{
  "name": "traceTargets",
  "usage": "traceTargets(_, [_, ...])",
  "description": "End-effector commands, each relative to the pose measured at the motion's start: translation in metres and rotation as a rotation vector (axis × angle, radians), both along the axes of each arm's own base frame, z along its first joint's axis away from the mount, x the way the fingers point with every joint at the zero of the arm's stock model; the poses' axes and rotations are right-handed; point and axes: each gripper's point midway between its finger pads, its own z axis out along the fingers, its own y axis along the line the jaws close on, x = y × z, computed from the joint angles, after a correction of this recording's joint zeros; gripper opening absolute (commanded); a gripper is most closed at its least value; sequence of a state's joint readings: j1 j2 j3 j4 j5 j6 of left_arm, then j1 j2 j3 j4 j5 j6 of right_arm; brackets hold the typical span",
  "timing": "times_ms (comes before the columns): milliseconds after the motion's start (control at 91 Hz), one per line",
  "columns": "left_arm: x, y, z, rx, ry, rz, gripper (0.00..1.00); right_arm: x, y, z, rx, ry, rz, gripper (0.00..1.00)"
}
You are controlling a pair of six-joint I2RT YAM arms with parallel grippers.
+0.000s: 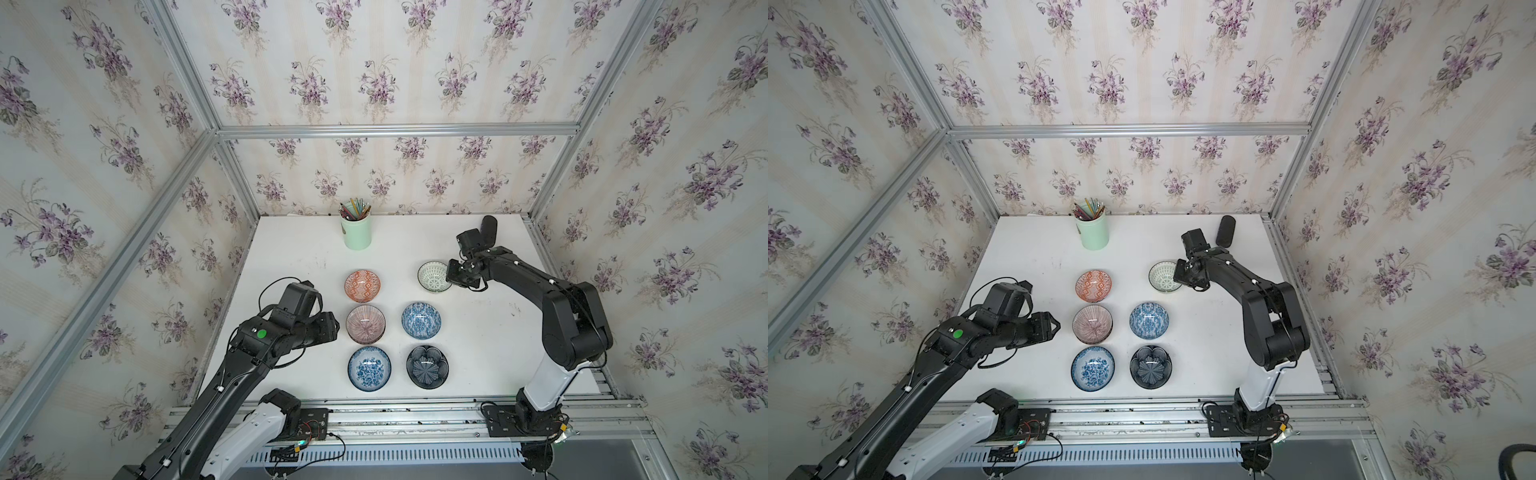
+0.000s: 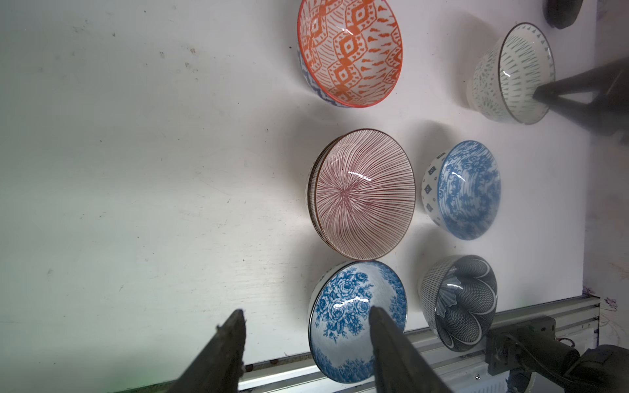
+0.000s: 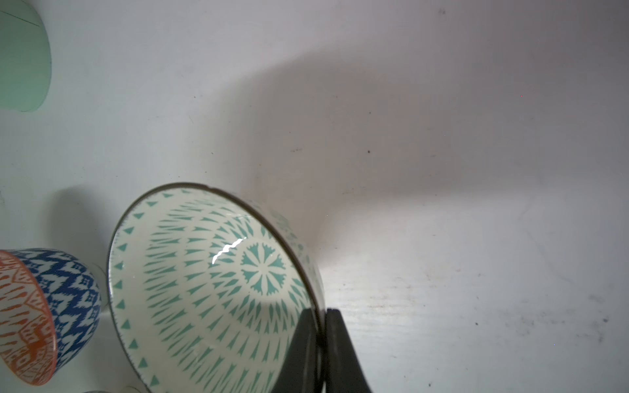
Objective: Stack the bowls
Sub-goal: Pick up the bowl from the center of the board.
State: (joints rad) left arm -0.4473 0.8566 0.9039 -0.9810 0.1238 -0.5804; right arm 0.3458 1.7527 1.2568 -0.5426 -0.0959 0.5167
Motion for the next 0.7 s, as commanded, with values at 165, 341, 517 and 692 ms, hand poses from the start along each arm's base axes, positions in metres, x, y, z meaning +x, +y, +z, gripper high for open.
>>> traceTargets(165, [0.014,-0.017,0.026,-0.048,-0.019,-0.048,0.61,-0.011,0.011,0.042,0.061,-0.014,0.051,0.00])
traceTargets(341, [0.022,-0.030,0.032,-0.061,0.011,-0.097,0.60,-0.034,0.030,0.070,0.090,-0.030,0.136,0.00])
traceTargets(517, [0.027,-0.044,0.038,-0.102,0.032,-0.148,0.60,-0.063,0.051,0.089,0.032,-0.026,0.264,0.00])
traceTargets(692, [0.032,-0.054,0.042,-0.133,0.039,-0.179,0.59,-0.096,0.082,0.100,0.001,-0.028,0.404,0.00])
